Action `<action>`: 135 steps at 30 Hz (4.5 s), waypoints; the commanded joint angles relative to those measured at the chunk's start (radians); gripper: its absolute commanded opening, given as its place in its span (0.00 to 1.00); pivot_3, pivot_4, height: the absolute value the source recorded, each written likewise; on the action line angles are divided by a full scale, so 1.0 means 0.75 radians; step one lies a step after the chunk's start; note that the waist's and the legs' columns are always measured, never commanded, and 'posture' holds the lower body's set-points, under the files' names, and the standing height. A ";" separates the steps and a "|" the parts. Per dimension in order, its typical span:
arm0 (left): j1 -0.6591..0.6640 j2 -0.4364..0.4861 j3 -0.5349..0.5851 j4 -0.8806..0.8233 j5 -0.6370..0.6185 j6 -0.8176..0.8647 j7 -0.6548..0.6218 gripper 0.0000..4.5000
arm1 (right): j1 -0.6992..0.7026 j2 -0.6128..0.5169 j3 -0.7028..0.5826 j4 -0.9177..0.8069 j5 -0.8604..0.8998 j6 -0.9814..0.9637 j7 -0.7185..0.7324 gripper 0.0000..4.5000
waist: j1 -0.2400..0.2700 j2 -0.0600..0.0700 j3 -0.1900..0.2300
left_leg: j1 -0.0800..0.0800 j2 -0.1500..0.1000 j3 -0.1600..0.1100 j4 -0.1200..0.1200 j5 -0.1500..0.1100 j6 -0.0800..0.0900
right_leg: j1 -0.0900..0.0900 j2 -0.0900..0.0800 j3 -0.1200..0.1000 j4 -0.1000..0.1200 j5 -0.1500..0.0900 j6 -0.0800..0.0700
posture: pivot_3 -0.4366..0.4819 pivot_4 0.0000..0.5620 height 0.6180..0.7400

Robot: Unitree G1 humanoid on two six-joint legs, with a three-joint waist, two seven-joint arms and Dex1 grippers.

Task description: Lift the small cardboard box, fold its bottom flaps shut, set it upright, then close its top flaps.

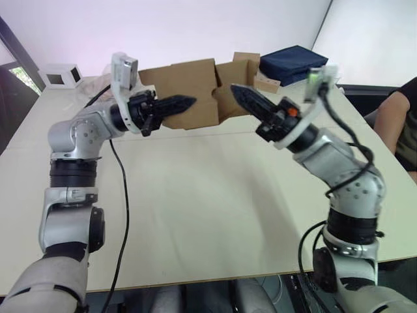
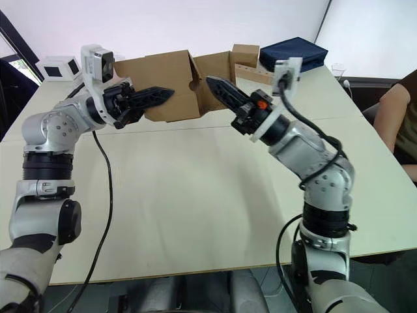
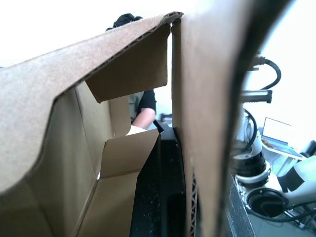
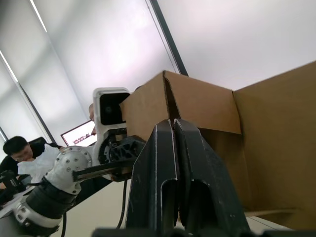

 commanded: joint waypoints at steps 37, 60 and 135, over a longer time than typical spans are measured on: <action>-0.018 -0.041 0.023 -0.096 -0.049 0.053 0.014 0.00 | 0.081 0.145 0.223 -0.001 -0.231 -0.150 0.024 0.02 | 0.001 0.000 0.000 | 0.000 0.000 0.000 0.000 0.001 -0.002 | 0.000 0.001 0.000 0.000 0.000 0.000 | 0.48 0.27 1.00; -0.006 -0.018 0.041 -0.123 -0.062 0.061 -0.001 0.00 | 0.086 -0.188 0.010 -0.070 0.088 0.061 0.185 0.02 | 0.004 0.000 0.000 | 0.000 0.000 0.000 0.001 0.000 0.000 | 0.001 0.000 0.000 -0.001 0.000 0.000 | 0.48 0.27 1.00; -0.042 -0.052 0.085 -0.120 -0.159 0.091 0.114 0.00 | 0.036 0.398 0.007 0.253 0.201 -0.236 -0.069 0.63 | -0.002 0.001 0.001 | 0.000 0.000 0.000 0.001 0.001 -0.003 | 0.000 0.001 0.000 0.000 0.000 0.000 | 0.48 0.27 1.00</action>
